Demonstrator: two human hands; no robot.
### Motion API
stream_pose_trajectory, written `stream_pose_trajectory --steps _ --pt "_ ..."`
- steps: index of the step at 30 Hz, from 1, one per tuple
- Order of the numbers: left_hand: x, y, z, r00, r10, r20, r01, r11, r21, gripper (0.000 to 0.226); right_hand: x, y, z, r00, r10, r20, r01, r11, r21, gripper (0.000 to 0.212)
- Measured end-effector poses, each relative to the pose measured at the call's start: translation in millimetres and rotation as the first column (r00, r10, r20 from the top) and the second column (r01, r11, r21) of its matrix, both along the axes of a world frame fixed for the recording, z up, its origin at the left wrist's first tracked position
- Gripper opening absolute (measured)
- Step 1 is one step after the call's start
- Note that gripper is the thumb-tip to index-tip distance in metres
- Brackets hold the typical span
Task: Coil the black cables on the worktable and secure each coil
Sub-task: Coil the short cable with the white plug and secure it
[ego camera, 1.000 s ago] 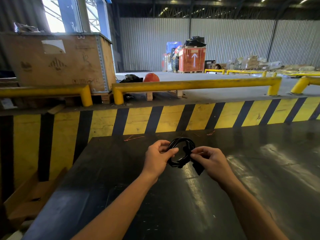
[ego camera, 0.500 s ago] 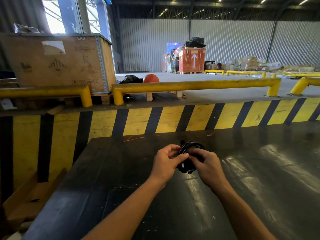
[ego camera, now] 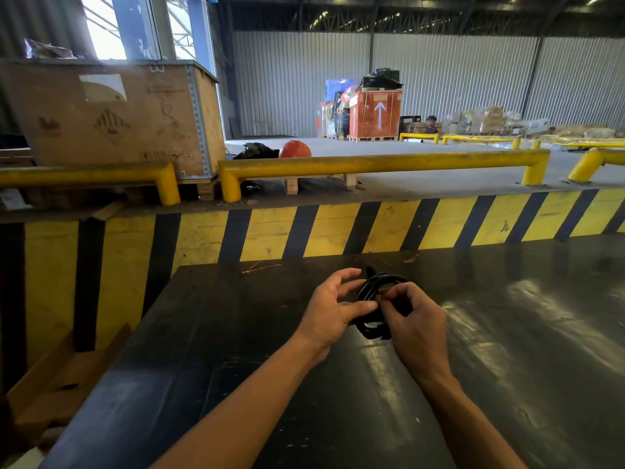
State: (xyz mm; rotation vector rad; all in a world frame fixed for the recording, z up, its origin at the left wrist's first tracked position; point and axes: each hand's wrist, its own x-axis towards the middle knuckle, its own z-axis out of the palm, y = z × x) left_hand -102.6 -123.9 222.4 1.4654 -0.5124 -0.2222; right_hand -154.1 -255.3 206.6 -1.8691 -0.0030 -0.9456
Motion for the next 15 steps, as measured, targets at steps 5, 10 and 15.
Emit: stream_pose_trajectory --steps 5,10,15 --pt "3.6 3.1 -0.2 0.994 -0.077 -0.073 0.079 0.997 0.021 0.061 -0.9 -0.8 -1.0 1.0 -0.004 0.026 0.005 0.999 -0.054 0.017" --pt "4.9 3.4 -1.5 0.991 -0.073 -0.114 0.074 0.997 0.007 0.058 0.9 -0.5 -6.6 1.0 -0.015 0.021 0.017 0.996 -0.083 0.018" --pt "4.7 1.7 -1.5 0.995 -0.036 -0.095 0.034 0.999 -0.023 0.05 1.3 1.3 -9.5 1.0 0.018 -0.001 -0.018 0.996 -0.083 0.019"
